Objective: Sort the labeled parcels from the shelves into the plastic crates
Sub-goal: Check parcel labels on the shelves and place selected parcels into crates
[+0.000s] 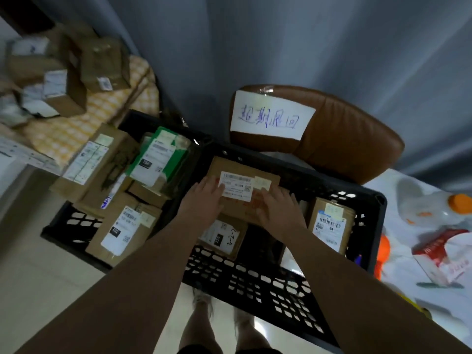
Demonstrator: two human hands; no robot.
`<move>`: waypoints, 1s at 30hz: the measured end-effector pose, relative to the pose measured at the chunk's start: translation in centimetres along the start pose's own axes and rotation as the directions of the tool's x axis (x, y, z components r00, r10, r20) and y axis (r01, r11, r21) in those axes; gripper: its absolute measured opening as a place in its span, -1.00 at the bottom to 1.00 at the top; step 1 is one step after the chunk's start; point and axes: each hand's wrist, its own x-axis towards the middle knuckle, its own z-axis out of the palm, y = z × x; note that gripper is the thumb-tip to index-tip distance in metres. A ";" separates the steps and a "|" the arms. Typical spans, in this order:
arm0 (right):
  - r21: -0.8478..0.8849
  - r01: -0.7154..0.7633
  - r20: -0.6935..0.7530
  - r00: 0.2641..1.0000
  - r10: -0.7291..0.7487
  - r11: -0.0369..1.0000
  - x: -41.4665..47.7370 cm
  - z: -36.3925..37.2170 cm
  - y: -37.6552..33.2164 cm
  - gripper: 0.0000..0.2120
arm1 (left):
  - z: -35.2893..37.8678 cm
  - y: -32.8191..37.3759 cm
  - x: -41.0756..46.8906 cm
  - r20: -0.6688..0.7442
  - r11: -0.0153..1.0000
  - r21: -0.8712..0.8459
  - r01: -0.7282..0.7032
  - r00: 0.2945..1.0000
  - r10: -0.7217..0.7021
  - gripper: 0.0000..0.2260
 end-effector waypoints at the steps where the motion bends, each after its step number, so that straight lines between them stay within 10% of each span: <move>1: 0.000 0.039 -0.038 0.999 -0.039 0.999 -0.2 -1.2 -0.7 -0.47 | -1.2 -0.4 -1.0 -0.048 1.000 -0.018 0.017 0.999 -0.018 -0.50; 14: 0.020 0.616 -0.394 0.729 -0.560 0.788 -2.0 -17.6 -22.9 -0.53 | -17.4 -12.5 -21.3 -0.470 0.870 -0.052 0.490 0.757 -0.454 -0.49; 30: 0.017 0.906 -0.586 0.353 -0.730 0.424 -13.1 -18.8 -57.0 -0.63 | -18.0 -32.9 -48.6 -0.718 0.642 -0.167 0.748 0.355 -0.599 -0.47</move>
